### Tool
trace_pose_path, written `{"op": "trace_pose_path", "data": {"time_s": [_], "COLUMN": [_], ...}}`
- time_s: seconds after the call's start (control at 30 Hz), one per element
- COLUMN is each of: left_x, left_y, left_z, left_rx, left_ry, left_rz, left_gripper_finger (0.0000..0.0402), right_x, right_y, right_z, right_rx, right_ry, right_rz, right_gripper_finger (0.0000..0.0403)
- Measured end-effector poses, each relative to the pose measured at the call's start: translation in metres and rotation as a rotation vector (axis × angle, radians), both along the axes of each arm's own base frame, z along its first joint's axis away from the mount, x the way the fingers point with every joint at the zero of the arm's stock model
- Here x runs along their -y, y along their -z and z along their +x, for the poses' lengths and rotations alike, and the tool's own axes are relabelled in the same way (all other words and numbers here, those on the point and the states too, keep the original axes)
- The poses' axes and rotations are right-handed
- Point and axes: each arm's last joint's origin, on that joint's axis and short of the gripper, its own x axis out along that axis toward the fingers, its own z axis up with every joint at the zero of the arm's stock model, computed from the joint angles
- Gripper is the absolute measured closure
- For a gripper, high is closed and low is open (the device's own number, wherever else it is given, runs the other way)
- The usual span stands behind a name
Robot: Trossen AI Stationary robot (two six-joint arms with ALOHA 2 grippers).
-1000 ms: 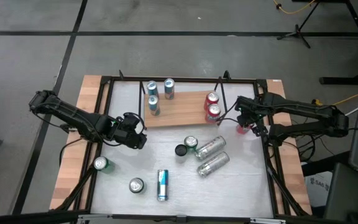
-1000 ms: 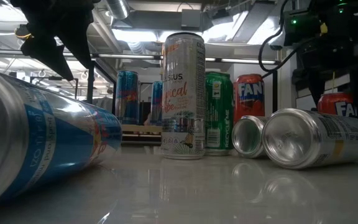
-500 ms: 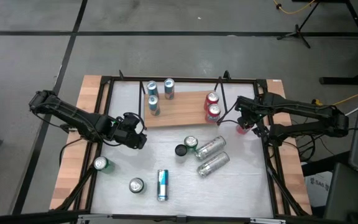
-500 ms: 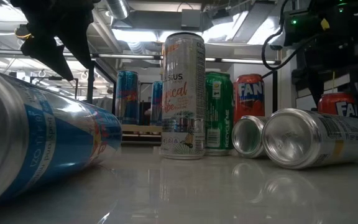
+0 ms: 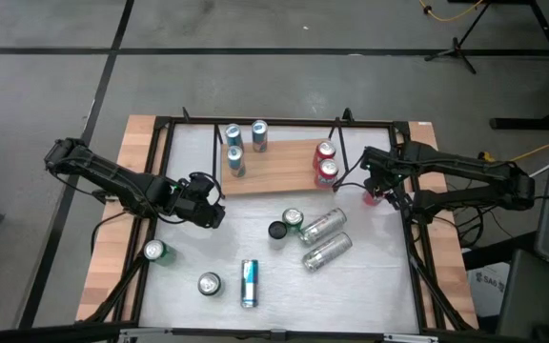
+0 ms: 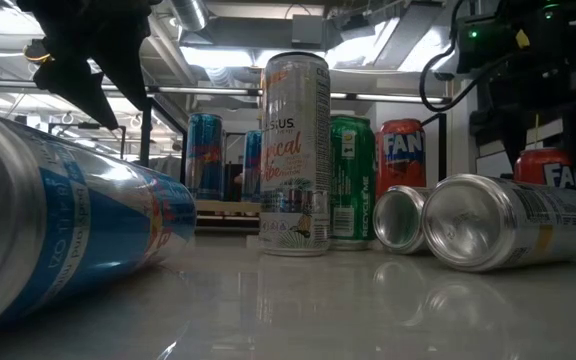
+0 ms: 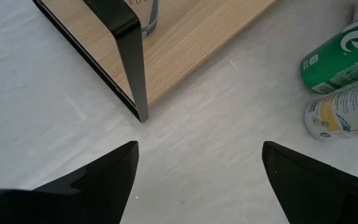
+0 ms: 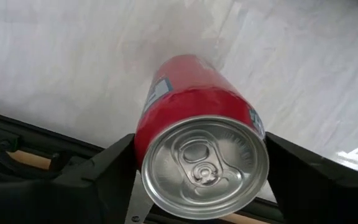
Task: Sort soda cans
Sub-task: Put the orange soda can on the shelf and align with the other orange soda cans
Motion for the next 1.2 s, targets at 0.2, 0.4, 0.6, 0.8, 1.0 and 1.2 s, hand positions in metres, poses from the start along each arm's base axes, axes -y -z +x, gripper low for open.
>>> {"op": "trace_pose_path", "data": {"time_s": [0.2, 0.4, 0.6, 0.8, 1.0, 1.2], "left_x": [0.0, 0.0, 0.0, 0.0, 0.0, 0.0], "left_y": [0.0, 0.0, 0.0, 0.0, 0.0, 0.0], "left_z": [0.0, 0.0, 0.0, 0.0, 0.0, 0.0], "left_rx": [0.0, 0.0, 0.0, 0.0, 0.0, 0.001], "left_ry": [0.0, 0.0, 0.0, 0.0, 0.0, -0.001], "left_rz": [0.0, 0.0, 0.0, 0.0, 0.0, 0.002], "left_gripper_finger": [0.0066, 0.0066, 0.0066, 0.0066, 0.0066, 0.0066], "right_x": [0.0, 0.0, 0.0, 0.001, 0.002, 0.004], "right_y": [0.0, 0.0, -0.003, -0.024, -0.046, -0.068], "right_z": [0.0, 0.0, -0.001, 0.003, 0.004, 0.011], "right_rx": [0.001, 0.006, -0.001, 0.049, 0.034, 0.014], "right_ry": [0.121, 0.225, 0.264, 0.287, 0.337, 0.369], "right_rz": [0.005, 0.008, 0.011, 0.002, 0.002, 0.0], "right_gripper_finger": [0.0112, 0.0115, 0.0115, 0.0116, 0.0115, 0.0115]}}
